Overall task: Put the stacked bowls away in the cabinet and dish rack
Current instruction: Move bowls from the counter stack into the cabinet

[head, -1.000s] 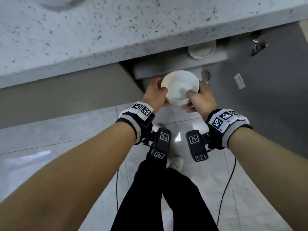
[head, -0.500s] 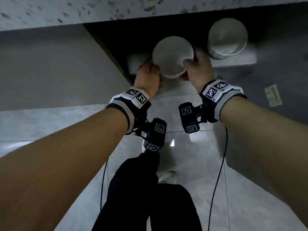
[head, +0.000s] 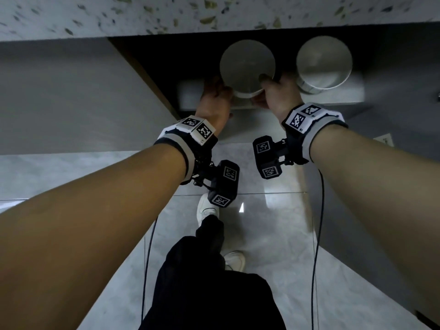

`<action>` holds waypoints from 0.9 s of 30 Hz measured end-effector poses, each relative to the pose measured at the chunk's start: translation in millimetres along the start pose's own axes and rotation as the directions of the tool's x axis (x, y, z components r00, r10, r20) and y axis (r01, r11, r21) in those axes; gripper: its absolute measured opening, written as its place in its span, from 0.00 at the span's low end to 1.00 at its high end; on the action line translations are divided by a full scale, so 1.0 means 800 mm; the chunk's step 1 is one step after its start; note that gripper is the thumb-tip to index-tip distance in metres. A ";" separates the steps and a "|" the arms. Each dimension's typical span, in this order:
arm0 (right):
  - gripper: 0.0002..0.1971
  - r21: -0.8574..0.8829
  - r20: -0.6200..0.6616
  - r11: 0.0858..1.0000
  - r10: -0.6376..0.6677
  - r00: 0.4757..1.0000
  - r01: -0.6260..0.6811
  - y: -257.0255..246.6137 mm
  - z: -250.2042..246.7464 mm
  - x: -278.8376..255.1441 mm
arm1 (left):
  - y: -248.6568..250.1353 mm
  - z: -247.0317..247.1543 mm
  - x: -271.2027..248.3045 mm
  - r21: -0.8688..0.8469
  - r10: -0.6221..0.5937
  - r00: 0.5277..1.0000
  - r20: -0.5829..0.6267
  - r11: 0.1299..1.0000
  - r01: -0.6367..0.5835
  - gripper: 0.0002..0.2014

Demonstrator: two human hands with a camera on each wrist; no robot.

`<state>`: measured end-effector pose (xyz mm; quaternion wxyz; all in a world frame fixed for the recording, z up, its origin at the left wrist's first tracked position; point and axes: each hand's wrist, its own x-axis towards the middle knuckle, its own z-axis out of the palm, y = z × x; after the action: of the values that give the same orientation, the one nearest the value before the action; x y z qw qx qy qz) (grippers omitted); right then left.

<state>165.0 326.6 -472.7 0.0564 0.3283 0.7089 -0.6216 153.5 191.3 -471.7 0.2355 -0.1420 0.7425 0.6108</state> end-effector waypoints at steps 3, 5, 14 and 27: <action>0.27 0.042 0.010 0.999 0.026 1.000 -0.026 0.008 -0.005 0.003 | 0.005 -0.006 -0.004 0.084 0.035 0.999 0.027 0.996 -0.037 0.24; 0.27 0.004 0.010 1.000 -0.003 1.000 0.003 0.018 -0.008 0.004 | 0.010 -0.013 -0.012 0.173 0.047 0.998 0.051 0.983 -0.055 0.24; 0.15 -0.247 0.011 0.969 0.024 1.000 -0.021 -0.016 -0.052 -0.155 | 0.030 -0.033 -0.146 0.474 -0.073 0.973 0.219 0.880 -0.041 0.23; 0.08 -0.220 0.072 0.963 -0.145 0.987 0.158 -0.206 -0.117 -0.399 | 0.204 -0.109 -0.376 0.597 0.169 0.887 0.430 0.684 -0.420 0.18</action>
<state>355.8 284.0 -157.0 0.0650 0.2474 0.7959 -0.5488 311.8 118.5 -164.7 0.2924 0.1844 0.8730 0.3441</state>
